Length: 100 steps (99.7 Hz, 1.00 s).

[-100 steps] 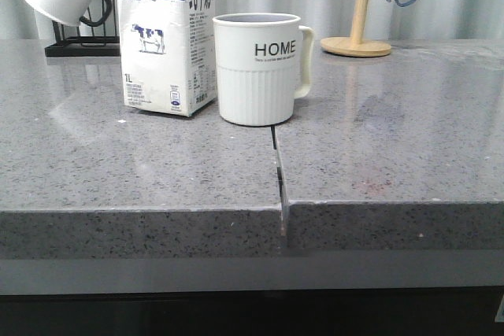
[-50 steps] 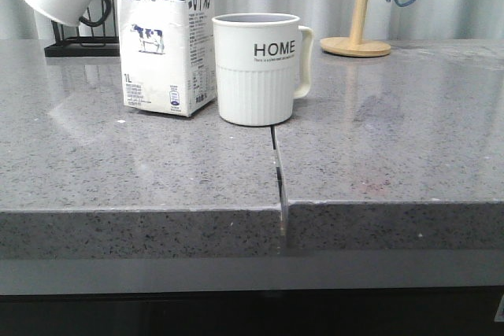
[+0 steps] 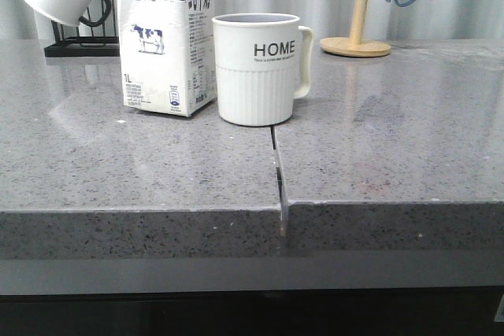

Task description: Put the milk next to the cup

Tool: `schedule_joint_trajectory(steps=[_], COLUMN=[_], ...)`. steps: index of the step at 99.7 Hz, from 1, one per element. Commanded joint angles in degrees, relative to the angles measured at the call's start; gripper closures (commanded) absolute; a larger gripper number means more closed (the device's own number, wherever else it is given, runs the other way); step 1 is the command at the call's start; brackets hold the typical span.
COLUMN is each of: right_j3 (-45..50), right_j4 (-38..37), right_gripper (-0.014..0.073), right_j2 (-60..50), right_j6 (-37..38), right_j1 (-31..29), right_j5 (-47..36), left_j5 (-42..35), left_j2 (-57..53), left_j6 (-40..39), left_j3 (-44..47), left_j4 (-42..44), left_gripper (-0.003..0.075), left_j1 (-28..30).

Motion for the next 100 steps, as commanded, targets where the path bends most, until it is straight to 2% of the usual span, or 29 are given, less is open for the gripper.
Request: schedule_joint_trajectory(steps=[1,19,41,60,64,71,100], right_j3=[-1.54,-0.50,8.26,18.43,18.18,18.24,18.24], right_j4=[-1.49,-3.20,-0.75,1.78,1.43,1.42,1.36], right_gripper=[0.0662,0.0662,0.0662,0.0662,0.0662,0.0662,0.0662], right_j2=[0.49,0.09,-0.69,-7.48,-8.10,-8.05,-8.05], right_j6=[-0.26,-0.26,-0.21,1.36,2.03,2.19,2.19], right_j1=[-0.21,-1.63,-16.27,-24.28,-24.92,-25.05,-25.05], right_j5=[-4.19,-5.85,-17.15,-26.23,-22.07,-20.91,-20.73], left_j5=[-4.38,-4.38,-4.38,-4.38,-4.38,-4.38,-4.38], left_j2=[-1.91,-1.91,-1.91,-1.91,-1.91,-1.91,-1.91], left_j6=[-0.51,-0.51,-0.51,-0.51,-0.51,-0.51,-0.51], left_j3=[2.38,2.38,2.38,2.38,2.38,2.38,2.38], left_j4=[-0.36,-0.36,-0.36,-0.36,-0.36,-0.36,-0.36], left_gripper=[0.0741,0.0741,0.0741,0.0741,0.0741,0.0741,0.0741], left_j1=[-0.29,-0.29,-0.29,-0.29,-0.29,-0.29,-0.29])
